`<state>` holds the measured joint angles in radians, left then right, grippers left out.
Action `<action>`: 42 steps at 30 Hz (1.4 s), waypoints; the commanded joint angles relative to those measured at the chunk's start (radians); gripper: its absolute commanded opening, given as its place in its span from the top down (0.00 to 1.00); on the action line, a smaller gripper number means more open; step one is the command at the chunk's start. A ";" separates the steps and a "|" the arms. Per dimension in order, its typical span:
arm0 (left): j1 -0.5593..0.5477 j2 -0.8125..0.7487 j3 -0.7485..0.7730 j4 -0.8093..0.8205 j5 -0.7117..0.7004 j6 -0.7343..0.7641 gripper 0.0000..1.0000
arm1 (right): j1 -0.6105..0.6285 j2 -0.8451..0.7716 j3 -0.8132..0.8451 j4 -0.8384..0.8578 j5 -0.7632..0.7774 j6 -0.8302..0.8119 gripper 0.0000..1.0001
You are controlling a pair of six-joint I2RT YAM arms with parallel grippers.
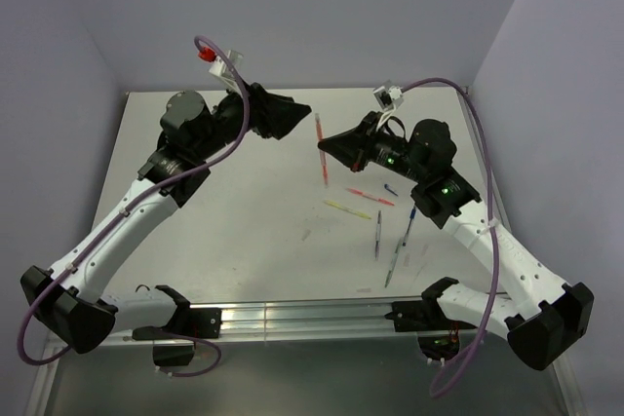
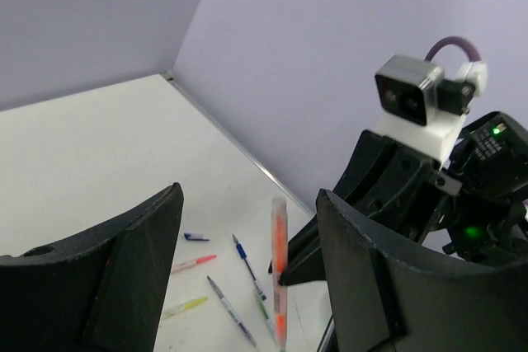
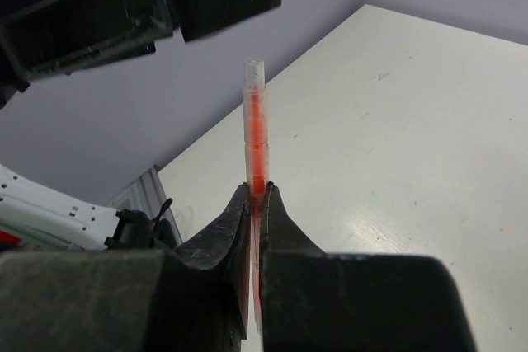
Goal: Insert the pens into the pen caps
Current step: Press the pen cap onto the pen.
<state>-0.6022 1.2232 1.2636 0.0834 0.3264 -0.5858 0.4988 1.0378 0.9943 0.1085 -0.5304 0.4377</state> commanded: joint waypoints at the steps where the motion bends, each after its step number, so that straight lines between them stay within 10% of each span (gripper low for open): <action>1: 0.013 0.018 0.063 0.038 0.062 0.004 0.29 | 0.029 -0.025 0.043 0.005 0.027 -0.040 1.00; 42: 0.010 0.116 0.046 0.079 0.286 -0.054 0.41 | 0.066 0.002 0.084 -0.033 0.052 -0.047 1.00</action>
<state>-0.5903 1.3350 1.3121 0.1226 0.5838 -0.6331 0.5568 1.0386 1.0225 0.0616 -0.4892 0.4026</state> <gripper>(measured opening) 0.591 0.036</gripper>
